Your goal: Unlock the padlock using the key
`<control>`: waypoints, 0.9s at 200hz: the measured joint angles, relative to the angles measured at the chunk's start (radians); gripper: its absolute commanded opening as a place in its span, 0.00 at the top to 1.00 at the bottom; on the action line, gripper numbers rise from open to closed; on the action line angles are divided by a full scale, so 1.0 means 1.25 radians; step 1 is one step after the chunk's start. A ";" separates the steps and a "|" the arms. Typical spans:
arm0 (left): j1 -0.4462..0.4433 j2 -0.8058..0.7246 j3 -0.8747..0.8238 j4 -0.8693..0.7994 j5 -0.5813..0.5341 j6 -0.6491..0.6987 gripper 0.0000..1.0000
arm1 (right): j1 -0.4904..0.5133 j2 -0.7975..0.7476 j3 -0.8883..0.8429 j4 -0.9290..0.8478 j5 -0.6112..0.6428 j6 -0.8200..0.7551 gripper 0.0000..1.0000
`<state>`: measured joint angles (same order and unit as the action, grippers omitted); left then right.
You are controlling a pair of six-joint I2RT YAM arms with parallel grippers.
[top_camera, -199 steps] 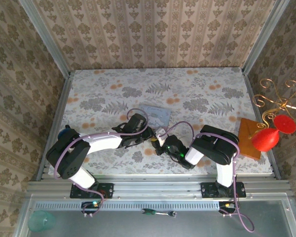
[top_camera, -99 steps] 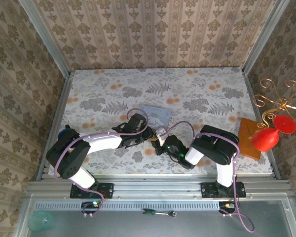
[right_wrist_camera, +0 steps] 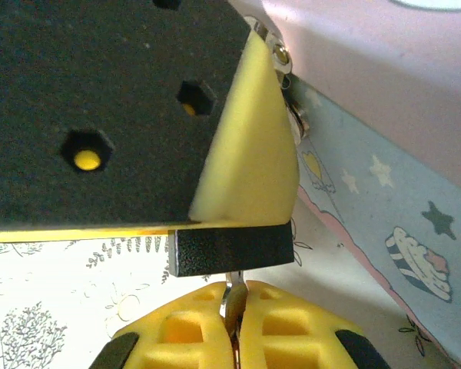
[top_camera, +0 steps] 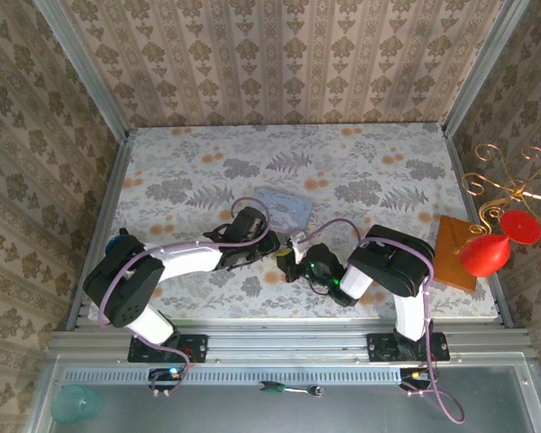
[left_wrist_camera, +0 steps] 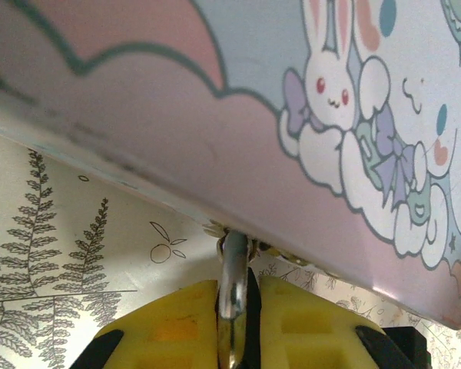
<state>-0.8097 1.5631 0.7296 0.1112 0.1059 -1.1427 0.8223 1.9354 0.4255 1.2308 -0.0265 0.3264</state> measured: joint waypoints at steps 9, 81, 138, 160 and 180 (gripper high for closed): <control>0.002 -0.003 -0.003 0.003 0.002 0.002 1.00 | -0.001 0.000 0.000 0.001 -0.003 0.003 1.00; 0.010 -0.016 -0.008 -0.004 0.008 0.032 0.74 | 0.001 -0.003 0.003 -0.002 -0.007 0.014 1.00; 0.053 -0.074 -0.019 -0.005 -0.007 0.059 0.54 | 0.002 -0.031 0.018 -0.104 0.019 0.008 1.00; 0.054 -0.073 -0.020 -0.014 -0.011 0.061 0.51 | 0.002 -0.035 0.026 -0.121 0.021 0.007 1.00; 0.052 -0.066 -0.020 -0.014 -0.011 0.067 0.51 | 0.002 -0.037 0.029 -0.130 0.021 0.006 1.00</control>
<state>-0.7448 1.4811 0.7044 0.0933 0.0925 -1.0592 0.8246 1.8896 0.4622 1.0679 -0.0006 0.3336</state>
